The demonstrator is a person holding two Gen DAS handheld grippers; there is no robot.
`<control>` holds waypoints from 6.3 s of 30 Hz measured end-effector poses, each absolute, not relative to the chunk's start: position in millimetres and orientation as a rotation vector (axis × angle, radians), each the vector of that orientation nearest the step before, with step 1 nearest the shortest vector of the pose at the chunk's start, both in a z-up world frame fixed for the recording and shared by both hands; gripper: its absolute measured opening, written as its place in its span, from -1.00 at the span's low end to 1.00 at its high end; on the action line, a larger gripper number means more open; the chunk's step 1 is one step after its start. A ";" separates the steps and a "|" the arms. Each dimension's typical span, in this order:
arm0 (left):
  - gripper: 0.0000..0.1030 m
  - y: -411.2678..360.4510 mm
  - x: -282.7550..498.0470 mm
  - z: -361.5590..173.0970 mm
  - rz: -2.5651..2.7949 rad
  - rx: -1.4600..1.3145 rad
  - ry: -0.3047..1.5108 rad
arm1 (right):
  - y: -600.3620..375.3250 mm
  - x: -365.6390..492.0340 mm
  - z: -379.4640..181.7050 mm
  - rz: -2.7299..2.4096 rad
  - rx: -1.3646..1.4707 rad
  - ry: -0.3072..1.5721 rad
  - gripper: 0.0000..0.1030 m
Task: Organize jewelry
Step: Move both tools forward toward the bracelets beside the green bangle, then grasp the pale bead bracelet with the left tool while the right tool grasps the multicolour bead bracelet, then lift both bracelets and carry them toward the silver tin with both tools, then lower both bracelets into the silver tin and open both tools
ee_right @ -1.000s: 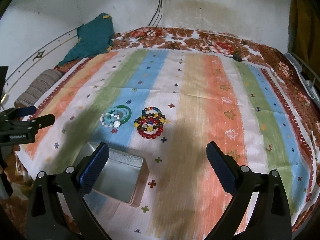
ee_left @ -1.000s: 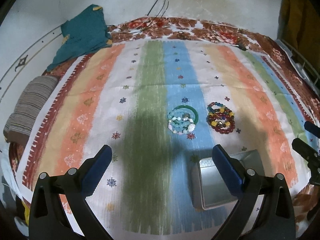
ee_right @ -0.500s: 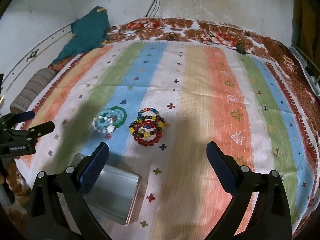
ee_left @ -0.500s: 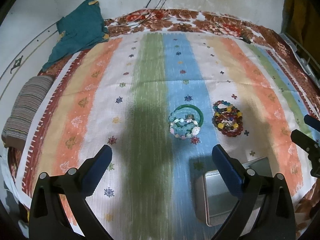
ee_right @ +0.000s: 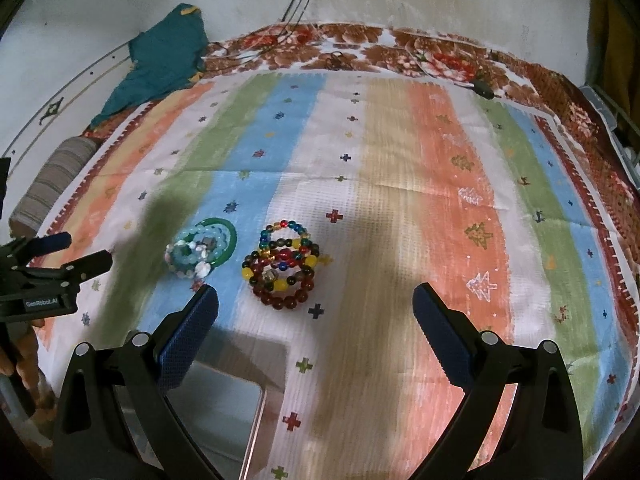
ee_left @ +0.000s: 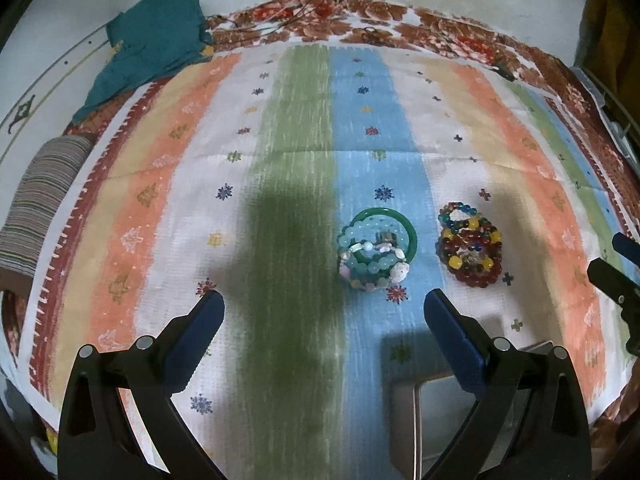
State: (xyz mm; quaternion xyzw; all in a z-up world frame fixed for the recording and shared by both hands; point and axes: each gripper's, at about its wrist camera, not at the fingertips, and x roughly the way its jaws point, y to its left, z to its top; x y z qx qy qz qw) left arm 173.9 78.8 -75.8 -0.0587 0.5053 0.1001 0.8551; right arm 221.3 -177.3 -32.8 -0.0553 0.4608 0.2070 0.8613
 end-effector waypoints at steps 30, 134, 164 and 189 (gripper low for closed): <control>0.65 88.6 222.9 -129.3 0.172 -0.132 1.186 | -136.9 278.8 -82.5 0.473 -0.187 1.063 0.91; -0.82 36.2 180.5 -28.3 -0.042 -0.162 0.911 | -136.2 216.5 -15.0 0.520 -0.161 0.867 -0.80; -0.82 -2.7 100.6 10.2 -0.174 -0.108 0.799 | -166.4 128.4 22.0 0.602 -0.136 0.750 -0.81; -0.38 6.0 85.4 -2.0 -0.088 -0.093 0.854 | -181.1 116.5 8.7 0.580 -0.146 0.797 -0.11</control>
